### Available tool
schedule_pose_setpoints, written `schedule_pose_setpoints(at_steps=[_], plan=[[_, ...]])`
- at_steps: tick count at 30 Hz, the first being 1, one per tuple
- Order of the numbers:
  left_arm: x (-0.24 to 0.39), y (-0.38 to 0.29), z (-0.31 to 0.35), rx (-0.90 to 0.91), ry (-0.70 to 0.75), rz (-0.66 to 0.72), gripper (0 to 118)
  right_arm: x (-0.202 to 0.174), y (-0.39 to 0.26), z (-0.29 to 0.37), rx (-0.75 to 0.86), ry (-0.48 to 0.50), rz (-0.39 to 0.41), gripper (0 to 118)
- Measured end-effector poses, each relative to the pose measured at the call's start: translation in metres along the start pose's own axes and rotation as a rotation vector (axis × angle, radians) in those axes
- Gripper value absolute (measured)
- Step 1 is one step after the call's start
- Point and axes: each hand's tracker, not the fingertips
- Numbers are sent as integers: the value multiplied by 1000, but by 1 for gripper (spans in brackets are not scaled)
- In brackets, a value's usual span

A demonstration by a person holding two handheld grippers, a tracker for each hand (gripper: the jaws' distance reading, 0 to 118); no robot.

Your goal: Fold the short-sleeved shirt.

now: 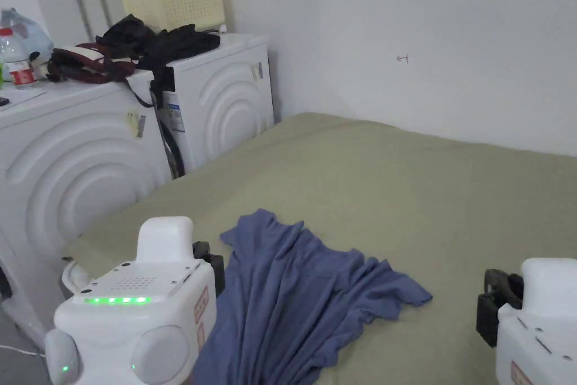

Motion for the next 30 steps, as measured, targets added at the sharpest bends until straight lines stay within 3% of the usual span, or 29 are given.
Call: schedule_pose_setpoints(at_steps=[14,15,16,18,19,23,27,28,29,30], plan=[[72,-64,-171,-459,-272,-133,1,27,-63,-42,-217,-49,-10,0],[76,-70,-182,-509,-289,-137,8,29,-69,-45,-233,-41,-16,0],[80,-76,-191,-519,-296,-123,33,32,-75,-48,-239,-38,-19,0],[88,-86,-209,-581,-304,-131,101,35,-83,-52,-265,-43,-26,0],[91,-89,-216,-582,-310,-127,109,37,-86,-54,-282,-40,-32,0],[101,-107,-240,-692,-325,-137,111,40,-98,-61,-326,-23,-50,0],[104,-122,-246,-681,-284,-184,110,40,-104,-63,-355,-18,-43,0],[102,-124,-244,-669,-279,-189,104,40,-104,-62,-355,-16,-44,0],[101,-124,-241,-659,-280,-179,90,40,-104,-60,-356,-15,-45,0],[98,-119,-238,-654,-286,-171,57,42,-104,-58,-356,-5,-50,0]])
